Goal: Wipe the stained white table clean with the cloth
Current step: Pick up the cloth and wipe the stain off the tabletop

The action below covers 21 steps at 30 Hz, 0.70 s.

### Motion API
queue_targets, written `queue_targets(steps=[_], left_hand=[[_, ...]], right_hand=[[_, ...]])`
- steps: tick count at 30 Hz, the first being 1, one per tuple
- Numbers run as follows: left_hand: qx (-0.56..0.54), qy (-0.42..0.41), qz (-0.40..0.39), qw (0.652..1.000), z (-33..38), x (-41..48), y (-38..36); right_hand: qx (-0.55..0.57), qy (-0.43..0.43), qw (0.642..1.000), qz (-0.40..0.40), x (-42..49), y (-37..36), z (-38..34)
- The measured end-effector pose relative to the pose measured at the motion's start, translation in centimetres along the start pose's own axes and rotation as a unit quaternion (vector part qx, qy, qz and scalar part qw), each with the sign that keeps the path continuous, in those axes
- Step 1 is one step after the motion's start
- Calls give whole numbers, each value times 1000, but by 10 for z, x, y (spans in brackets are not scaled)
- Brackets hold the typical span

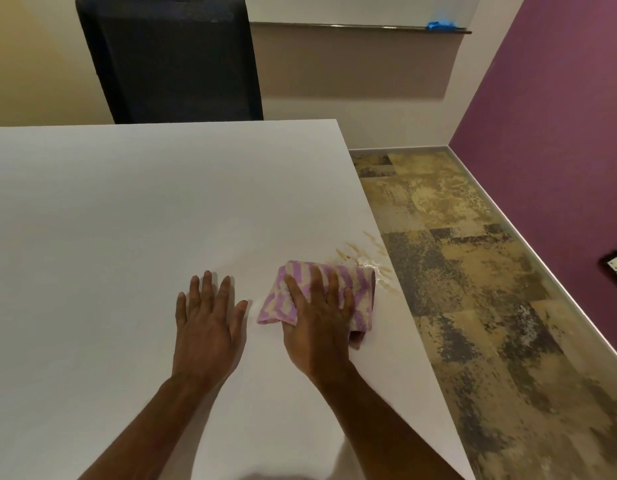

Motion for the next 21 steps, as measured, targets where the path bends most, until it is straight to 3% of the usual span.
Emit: queue_targets(steps=[11, 21], left_hand=[[14, -27, -15, 999, -15, 50, -18], [7, -32, -19, 999, -22, 79, -28]], right_hand=[[2, -82, 996, 35, 38, -11, 9], [-36, -164, 986, 3, 74, -5, 51]])
Point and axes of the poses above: each hand's wrist, its own x-axis towards the middle knuckle, its own y-axis out of the back of the hand, z = x × y, the point moved 3 cm from there along x, towards the middle knuckle, and after that the axes turned 9 degrees about z, right-handed, at the moved point
